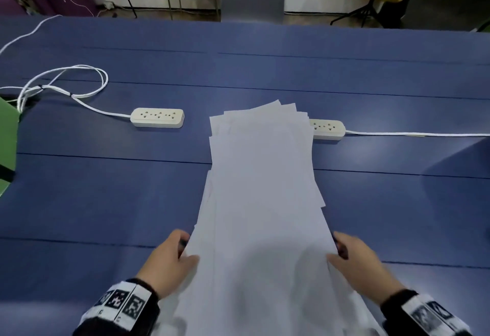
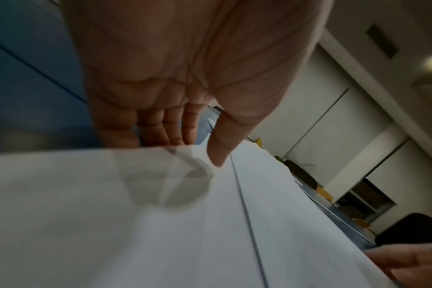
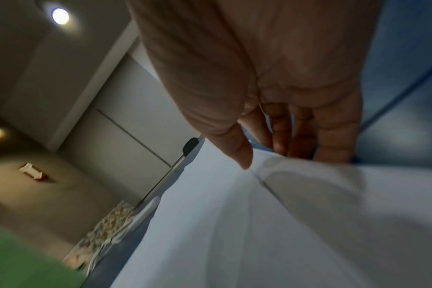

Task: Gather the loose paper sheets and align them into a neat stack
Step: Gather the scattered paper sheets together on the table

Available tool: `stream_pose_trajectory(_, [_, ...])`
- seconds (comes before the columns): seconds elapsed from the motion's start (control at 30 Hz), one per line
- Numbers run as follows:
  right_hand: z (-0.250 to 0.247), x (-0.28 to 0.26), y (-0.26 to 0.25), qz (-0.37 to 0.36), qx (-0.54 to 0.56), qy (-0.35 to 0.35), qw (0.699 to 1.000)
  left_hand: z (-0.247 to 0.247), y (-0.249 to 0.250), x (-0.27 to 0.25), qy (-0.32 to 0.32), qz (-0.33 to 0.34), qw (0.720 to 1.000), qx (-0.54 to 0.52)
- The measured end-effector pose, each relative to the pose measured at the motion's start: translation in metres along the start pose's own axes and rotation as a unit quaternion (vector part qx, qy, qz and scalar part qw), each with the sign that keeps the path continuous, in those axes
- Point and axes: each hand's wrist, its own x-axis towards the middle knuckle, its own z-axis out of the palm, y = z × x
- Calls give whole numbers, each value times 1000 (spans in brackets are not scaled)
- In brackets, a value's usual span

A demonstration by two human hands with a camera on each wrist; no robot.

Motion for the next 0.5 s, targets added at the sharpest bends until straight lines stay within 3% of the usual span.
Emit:
stream_pose_trajectory(0.1, [17, -32, 1, -14, -20, 4, 1000, 16, -2, -15, 25, -4, 999, 19])
stream_pose_trajectory(0.23, [37, -36, -16, -2, 0, 37, 999, 34, 14, -15, 91, -13, 996, -9])
stream_pose_trajectory(0.43, [44, -24, -26, 33, 94, 48, 994, 44, 20, -10, 146, -34, 981, -124])
stream_pose_trajectory(0.5, [39, -25, -17, 65, 135, 67, 986, 37, 12, -14, 138, -42, 980, -136])
